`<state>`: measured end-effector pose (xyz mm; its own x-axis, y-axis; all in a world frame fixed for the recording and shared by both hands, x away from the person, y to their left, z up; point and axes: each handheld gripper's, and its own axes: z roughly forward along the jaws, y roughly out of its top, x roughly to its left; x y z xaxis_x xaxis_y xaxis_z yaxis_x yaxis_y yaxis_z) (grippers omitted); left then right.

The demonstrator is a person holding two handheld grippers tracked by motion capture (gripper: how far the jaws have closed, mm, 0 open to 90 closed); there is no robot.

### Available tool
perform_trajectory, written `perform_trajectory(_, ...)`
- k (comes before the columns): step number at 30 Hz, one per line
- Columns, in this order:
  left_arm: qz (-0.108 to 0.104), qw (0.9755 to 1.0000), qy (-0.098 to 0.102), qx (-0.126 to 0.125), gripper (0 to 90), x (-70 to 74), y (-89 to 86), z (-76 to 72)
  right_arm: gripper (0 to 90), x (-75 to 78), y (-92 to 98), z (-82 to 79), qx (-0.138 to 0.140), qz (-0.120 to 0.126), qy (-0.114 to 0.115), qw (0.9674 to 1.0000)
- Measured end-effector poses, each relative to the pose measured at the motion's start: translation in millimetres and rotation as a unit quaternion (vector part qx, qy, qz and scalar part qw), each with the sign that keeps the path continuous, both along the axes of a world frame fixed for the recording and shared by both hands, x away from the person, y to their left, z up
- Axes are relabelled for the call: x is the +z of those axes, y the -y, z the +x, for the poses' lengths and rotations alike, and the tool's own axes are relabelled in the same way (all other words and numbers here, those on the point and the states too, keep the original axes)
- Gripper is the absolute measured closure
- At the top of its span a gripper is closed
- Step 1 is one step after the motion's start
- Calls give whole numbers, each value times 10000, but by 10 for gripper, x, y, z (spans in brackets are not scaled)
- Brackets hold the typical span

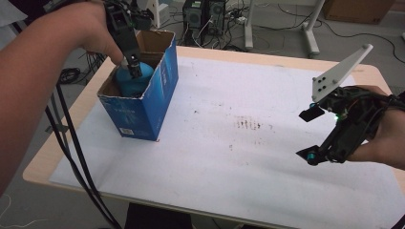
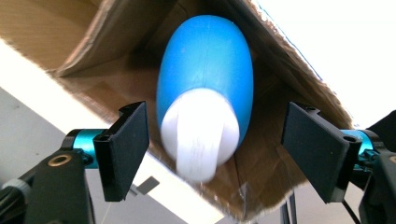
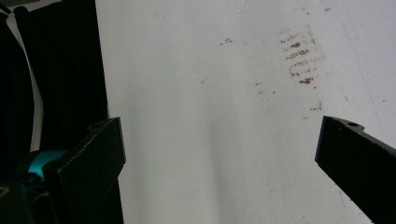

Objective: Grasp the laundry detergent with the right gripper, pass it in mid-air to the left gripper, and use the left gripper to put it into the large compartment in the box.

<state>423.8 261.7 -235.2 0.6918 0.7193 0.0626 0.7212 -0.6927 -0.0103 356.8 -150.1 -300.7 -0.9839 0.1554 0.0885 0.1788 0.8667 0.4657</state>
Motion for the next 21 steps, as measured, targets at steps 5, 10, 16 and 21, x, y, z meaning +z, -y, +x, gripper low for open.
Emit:
perform_trajectory(5, -11, 9999, 109, -74, 200, 179, 35, -65, 8, 31, 12, -29, -6, 0, 18, 10000)
perform_trajectory(10, -126, 9996, 142, -218, 162, 346, 127, -176, 8, 63, 43, -22, -8, -45, 19, 10000)
perform_trajectory(16, -243, 9976, 67, -641, 123, 483, 299, -298, 8, 118, 68, 28, 69, -187, 90, 9998)
perform_trajectory(21, -300, 9936, -16, -1090, 93, 497, 489, -387, 8, 171, 74, 83, 176, -451, 157, 9987)
